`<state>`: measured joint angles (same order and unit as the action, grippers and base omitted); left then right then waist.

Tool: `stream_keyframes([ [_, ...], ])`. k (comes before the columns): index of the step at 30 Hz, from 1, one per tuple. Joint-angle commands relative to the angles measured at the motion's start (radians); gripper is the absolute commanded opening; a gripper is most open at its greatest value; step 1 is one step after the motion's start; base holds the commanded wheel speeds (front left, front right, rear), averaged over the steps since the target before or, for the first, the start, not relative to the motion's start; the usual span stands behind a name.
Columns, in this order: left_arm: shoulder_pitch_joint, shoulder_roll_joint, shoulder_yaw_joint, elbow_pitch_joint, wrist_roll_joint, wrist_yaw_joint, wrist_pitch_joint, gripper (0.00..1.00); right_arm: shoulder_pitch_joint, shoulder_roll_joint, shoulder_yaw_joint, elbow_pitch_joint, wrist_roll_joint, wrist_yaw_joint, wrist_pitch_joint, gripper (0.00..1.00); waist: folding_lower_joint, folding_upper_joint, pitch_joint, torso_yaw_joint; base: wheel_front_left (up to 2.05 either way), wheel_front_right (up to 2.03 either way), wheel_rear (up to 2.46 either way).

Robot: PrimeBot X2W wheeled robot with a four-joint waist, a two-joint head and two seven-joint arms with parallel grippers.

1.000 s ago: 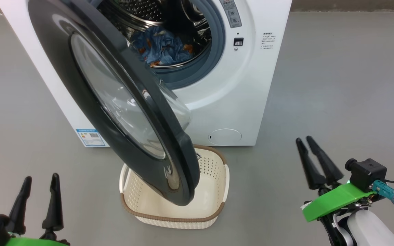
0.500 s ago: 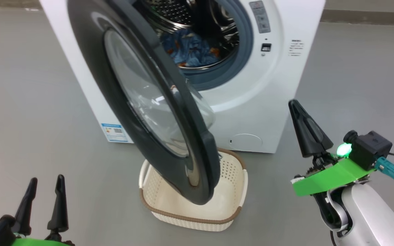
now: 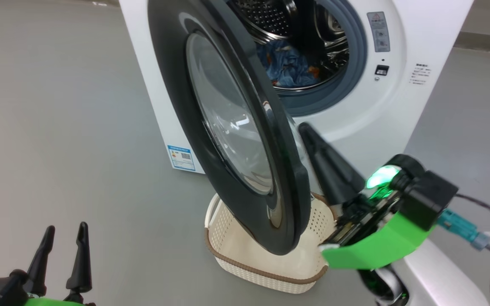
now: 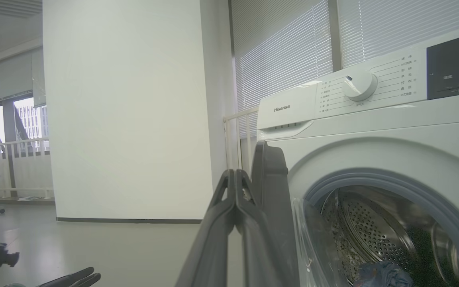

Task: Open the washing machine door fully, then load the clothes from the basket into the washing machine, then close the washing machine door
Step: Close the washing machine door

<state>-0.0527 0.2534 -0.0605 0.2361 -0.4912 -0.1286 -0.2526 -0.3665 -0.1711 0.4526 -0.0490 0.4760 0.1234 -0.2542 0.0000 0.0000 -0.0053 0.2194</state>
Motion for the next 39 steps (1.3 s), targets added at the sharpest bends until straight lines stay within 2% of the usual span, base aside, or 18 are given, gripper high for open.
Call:
stream_keyframes([
  [1,-0.019,0.018,0.034,-0.012,0.0,-0.002,-0.009,1.0,-0.037,0.008,0.038,-0.04,0.011,0.007,-0.008,0.0,0.0,0.0,-0.009,0.018,0.0,0.0,0.0],
  [8,-0.015,0.016,0.033,-0.006,-0.001,-0.002,-0.009,1.0,-0.042,0.006,0.163,-0.068,0.035,0.007,-0.008,0.0,0.0,0.0,-0.02,0.043,0.0,0.0,0.0],
  [10,-0.014,0.015,0.033,-0.005,-0.001,-0.002,-0.009,1.0,-0.037,-0.005,0.218,-0.043,0.035,0.007,-0.008,0.0,0.0,0.0,-0.023,0.052,0.0,0.0,0.0],
  [16,-0.01,0.009,0.033,-0.004,-0.004,-0.002,-0.009,1.0,-0.021,-0.014,0.292,0.045,0.051,0.007,-0.008,0.0,0.0,0.0,-0.021,0.062,0.0,0.0,0.0],
  [27,-0.019,-0.002,0.03,-0.008,-0.011,-0.002,-0.009,1.0,-0.029,-0.014,0.361,0.228,0.091,0.007,-0.008,0.0,0.0,0.0,0.0,0.077,0.0,0.0,0.0],
  [39,-0.031,-0.002,0.032,-0.009,-0.021,-0.002,-0.009,1.0,-0.054,-0.004,0.347,0.384,0.119,0.007,-0.008,0.0,0.0,0.0,0.029,0.088,0.0,0.0,0.0],
])
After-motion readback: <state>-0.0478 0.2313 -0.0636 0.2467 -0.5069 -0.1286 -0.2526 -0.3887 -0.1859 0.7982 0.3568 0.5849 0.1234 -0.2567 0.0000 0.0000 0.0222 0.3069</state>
